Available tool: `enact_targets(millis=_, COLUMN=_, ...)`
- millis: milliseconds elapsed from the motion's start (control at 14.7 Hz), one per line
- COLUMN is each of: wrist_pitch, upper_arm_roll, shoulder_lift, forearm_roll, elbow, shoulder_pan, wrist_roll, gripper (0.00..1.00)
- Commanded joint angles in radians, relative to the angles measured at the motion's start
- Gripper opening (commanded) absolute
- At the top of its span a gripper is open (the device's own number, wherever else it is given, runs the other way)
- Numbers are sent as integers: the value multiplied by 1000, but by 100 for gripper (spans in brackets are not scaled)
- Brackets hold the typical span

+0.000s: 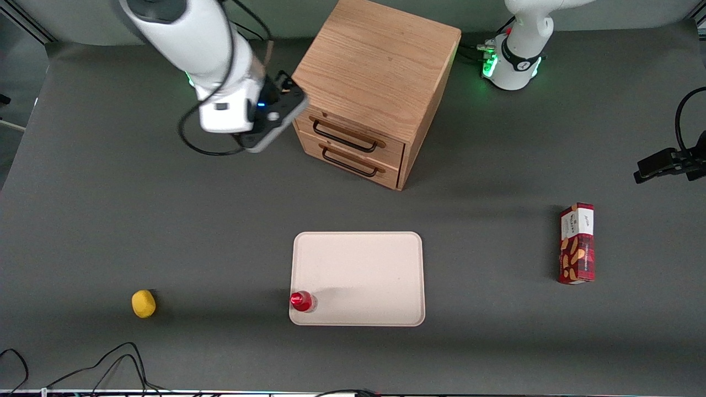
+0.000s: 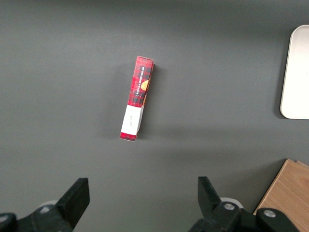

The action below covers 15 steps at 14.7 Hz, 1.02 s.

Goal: Open upper drawer
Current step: 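Move the open right gripper to the upper drawer's black handle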

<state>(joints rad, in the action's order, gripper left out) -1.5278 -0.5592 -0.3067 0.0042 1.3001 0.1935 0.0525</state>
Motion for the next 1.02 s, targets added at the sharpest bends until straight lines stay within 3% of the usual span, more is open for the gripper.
enact_targets(millis=0, wrist_pitch=-41, upper_arm_roll=47, shoulder_lift=-84, forearm_roll=-56, elbow=-79, shoulder_pan=139, wrist_roll=35, gripper=100)
enact_targets(millis=409, wrist_pitch=-135, upper_arm_roll=47, shoulder_lift=-169, forearm_roll=-55, elbow=-52, shoulder_pan=165, wrist_roll=95, gripper=100)
enact_targets(millis=955, wrist_pitch=-176, upper_arm_roll=35, shoulder_lift=-144, forearm_roll=-56, elbow=96, shoulder_pan=138, wrist_roll=171, gripper=100)
